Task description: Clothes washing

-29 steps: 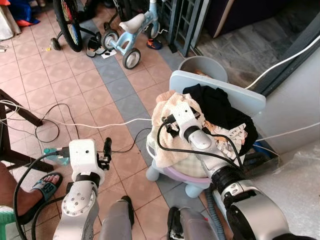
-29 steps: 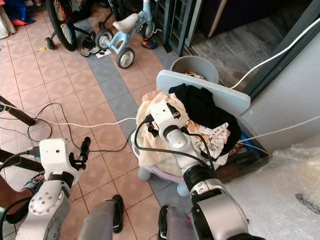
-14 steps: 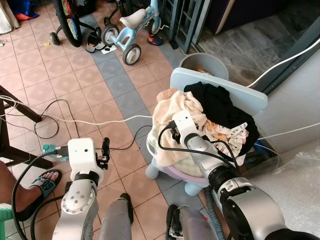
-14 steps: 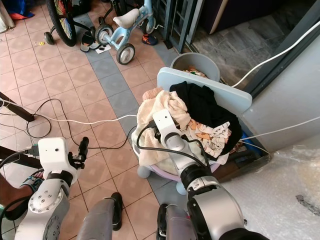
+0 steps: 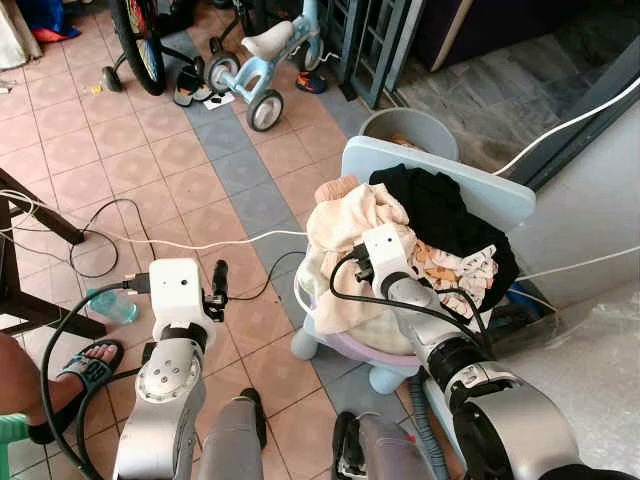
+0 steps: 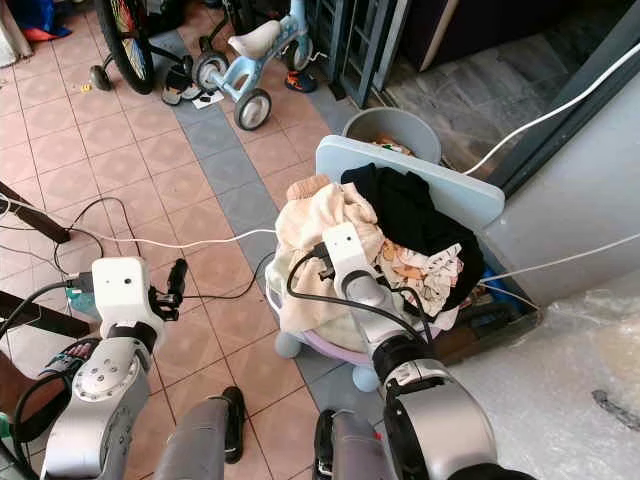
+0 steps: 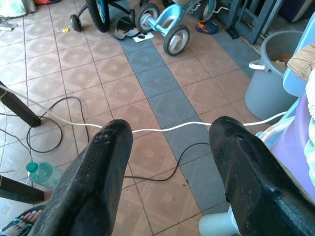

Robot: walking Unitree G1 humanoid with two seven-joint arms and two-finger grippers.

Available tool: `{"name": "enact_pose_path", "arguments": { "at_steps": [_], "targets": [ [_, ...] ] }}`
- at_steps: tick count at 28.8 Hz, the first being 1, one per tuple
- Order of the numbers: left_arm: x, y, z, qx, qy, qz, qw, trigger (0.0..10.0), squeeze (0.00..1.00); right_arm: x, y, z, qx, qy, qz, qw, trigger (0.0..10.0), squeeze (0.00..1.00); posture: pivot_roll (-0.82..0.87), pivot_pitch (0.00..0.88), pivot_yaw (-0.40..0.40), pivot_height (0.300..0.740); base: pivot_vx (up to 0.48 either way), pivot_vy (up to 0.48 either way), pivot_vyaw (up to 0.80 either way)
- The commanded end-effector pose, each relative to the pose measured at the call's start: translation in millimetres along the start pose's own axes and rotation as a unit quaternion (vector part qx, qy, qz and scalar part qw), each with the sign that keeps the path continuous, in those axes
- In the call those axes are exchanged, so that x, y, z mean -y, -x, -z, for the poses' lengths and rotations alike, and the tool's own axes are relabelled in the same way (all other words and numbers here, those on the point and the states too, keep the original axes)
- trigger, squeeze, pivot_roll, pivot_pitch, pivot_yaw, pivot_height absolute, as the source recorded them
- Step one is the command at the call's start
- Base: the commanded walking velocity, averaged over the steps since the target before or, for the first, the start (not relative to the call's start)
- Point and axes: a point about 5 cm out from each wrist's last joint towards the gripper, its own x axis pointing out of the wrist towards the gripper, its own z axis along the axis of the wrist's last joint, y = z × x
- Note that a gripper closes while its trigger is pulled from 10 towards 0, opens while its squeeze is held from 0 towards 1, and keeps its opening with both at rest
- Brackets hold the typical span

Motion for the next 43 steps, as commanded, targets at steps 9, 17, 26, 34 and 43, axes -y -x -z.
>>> {"name": "enact_pose_path", "arguments": {
  "at_steps": [9,17,26,34,43],
  "targets": [
    [-0.5,-9.6,4,0.000,-0.002,-0.002,1.000,10.0,0.00,10.0,9.0,33,-0.051,-0.065,0.000,0.997,0.0,0.00,0.13,0.160,-0.055,0.740,0.000,0.000,0.00],
    [9.5,-24.8,-2,0.018,-0.004,0.035,0.999,10.0,0.00,48.2,14.6,-7,0.088,-0.084,0.028,0.992,0.0,0.00,0.07,0.112,0.012,0.740,0.000,0.000,0.00],
    [6.9,-26.4,10,0.025,-0.020,0.049,0.998,10.0,0.00,77.9,67.8,-14,0.217,-0.096,0.087,0.968,0.0,0.00,-0.01,0.023,0.042,0.740,0.000,0.000,0.00],
    [8.8,-35.1,11,0.046,0.001,0.045,0.998,10.0,0.00,56.5,112.0,13,0.233,-0.109,0.128,0.958,2.9,0.00,-0.06,0.000,0.038,0.740,0.000,0.000,0.00],
    [17.3,-43.6,11,0.043,0.005,0.068,0.997,10.0,0.00,49.0,127.3,36,0.161,-0.106,0.168,0.967,10.0,0.00,-0.10,0.000,0.060,0.740,0.000,0.000,-0.24]
  ]
}}
